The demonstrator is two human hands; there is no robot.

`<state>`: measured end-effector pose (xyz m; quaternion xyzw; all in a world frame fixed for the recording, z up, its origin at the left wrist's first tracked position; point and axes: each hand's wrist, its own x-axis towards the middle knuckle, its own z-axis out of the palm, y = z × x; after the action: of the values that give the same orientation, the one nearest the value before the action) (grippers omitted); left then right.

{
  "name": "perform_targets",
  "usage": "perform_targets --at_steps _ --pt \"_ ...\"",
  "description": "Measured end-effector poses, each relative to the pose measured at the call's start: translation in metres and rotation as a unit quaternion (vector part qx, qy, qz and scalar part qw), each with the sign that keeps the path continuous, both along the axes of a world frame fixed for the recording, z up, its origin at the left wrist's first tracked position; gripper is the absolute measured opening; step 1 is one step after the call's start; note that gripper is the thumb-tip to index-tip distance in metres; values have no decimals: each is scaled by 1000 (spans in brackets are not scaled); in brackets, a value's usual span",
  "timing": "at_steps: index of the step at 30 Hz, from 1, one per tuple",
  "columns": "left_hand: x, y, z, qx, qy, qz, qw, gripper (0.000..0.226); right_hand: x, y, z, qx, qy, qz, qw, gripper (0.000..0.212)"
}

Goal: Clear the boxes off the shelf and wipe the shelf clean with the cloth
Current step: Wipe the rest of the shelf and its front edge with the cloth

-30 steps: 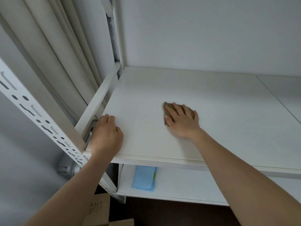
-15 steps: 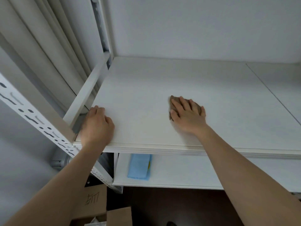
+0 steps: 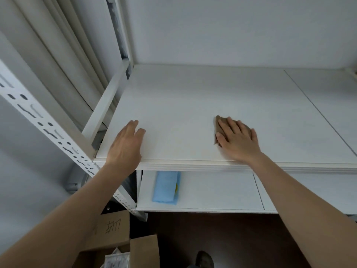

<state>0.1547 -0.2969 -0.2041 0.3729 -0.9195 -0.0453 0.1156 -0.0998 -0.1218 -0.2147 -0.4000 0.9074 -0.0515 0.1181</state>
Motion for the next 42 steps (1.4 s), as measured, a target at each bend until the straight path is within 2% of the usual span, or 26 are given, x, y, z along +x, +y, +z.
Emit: perform_targets --at_steps 3,6,8,16,20,23,26,28,31,32,34,35,36,38,39,42 --pt "7 5 4 55 11 14 998 58 18 0 1 1 -14 11 1000 58" --pt "15 13 6 97 67 34 992 48 43 3 2 -12 -9 57 998 64" --pt "20 17 9 104 104 43 988 41 58 2 4 -15 -7 83 996 69" --pt "27 23 23 115 151 52 981 32 111 -21 -1 -35 -3 212 977 81" --pt "29 25 28 117 197 51 972 31 138 -38 -5 -69 -8 256 964 75" --pt "33 27 30 128 236 81 960 31 153 -43 -4 -99 -66 265 957 53" --pt "38 29 30 153 270 92 946 30 156 -41 8 -144 -205 232 940 44" --pt "39 32 33 197 279 101 934 29 153 -37 24 -211 -364 161 893 37" --pt "35 38 38 284 273 113 912 31 149 -33 43 -293 -558 55 775 32" --pt "33 39 39 315 272 117 902 33 146 -33 46 -310 -609 31 730 34" --pt "29 41 40 393 273 128 869 38 141 -34 51 -327 -718 -33 613 39" --pt "26 41 40 437 276 126 847 38 139 -34 53 -324 -755 -66 567 41" --pt "24 42 41 478 279 114 825 34 137 -34 55 -316 -778 -87 536 43" --pt "19 48 46 543 301 86 779 24 134 -32 60 -302 -802 -107 504 45" --pt "17 49 46 557 319 79 762 24 133 -31 62 -301 -805 -107 499 46" --pt "16 49 48 563 368 89 734 23 129 -28 64 -294 -793 -90 526 44"
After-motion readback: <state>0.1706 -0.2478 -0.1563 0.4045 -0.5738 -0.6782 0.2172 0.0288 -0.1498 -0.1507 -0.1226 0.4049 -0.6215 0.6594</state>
